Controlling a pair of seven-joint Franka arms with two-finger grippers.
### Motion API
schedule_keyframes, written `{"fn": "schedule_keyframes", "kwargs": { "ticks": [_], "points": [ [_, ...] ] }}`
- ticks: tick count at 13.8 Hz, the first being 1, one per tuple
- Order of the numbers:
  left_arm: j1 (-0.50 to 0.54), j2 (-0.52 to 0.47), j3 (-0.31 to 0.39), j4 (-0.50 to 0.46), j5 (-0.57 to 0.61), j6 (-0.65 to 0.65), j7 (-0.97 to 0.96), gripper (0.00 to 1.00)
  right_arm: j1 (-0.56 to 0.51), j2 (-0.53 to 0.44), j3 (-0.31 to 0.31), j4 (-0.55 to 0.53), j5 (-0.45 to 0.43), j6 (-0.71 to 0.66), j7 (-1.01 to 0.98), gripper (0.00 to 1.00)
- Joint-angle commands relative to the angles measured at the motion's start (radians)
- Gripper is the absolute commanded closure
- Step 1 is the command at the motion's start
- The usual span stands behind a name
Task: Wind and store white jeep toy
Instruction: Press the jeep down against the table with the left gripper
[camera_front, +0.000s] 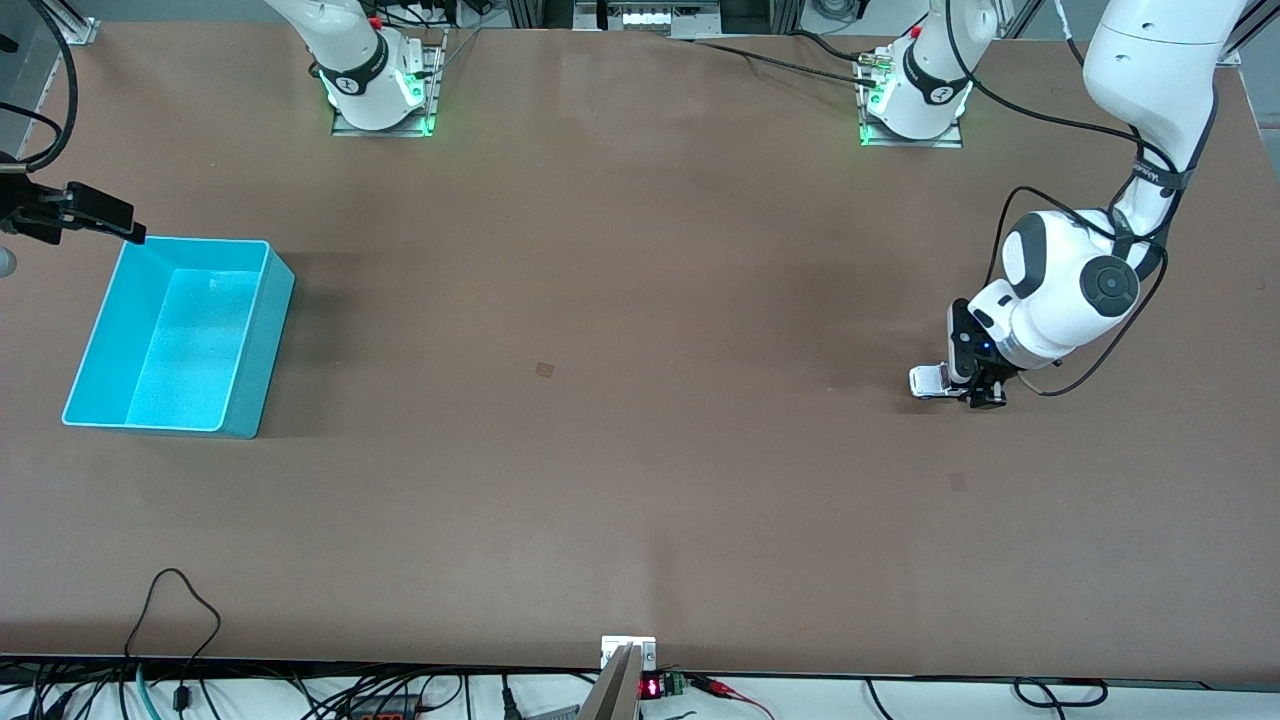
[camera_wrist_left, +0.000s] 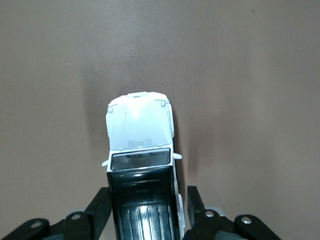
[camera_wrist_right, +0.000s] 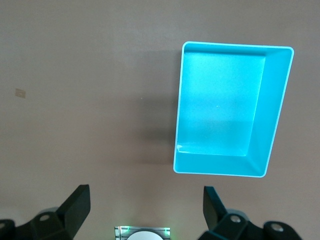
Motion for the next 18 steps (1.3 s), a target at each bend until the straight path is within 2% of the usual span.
{"fn": "schedule_keyframes", "kwargs": {
  "ticks": [1,6,7,10,11,17,18],
  "points": [
    [0.003,-0.012,-0.003,-0.009,-0.015,0.002,-0.021,0.31,-0.002,-0.019,0.002,-0.019,-0.001,0.003,0.012,0.00],
    [0.003,-0.021,-0.003,-0.015,-0.014,-0.021,-0.087,0.32,0.000,-0.019,0.003,-0.019,-0.001,0.003,0.012,0.00],
    [0.003,-0.021,-0.001,-0.015,-0.014,-0.021,-0.087,0.35,0.000,-0.019,0.002,-0.019,-0.001,0.003,0.012,0.00],
    [0.001,-0.018,-0.001,-0.015,-0.015,-0.021,-0.086,0.56,0.000,-0.019,0.003,-0.019,-0.001,0.003,0.014,0.00],
    [0.001,-0.018,-0.001,-0.015,-0.014,-0.023,-0.084,0.60,0.000,-0.019,0.002,-0.018,-0.001,0.003,0.012,0.00],
    [0.000,-0.017,-0.001,-0.011,-0.014,-0.041,-0.086,0.76,0.000,-0.019,0.002,-0.018,-0.001,0.003,0.012,0.00],
    [0.001,-0.014,-0.001,-0.011,-0.014,-0.040,-0.087,0.75,0.000,-0.018,0.002,-0.019,-0.001,0.003,0.012,0.00]
  ]
}}
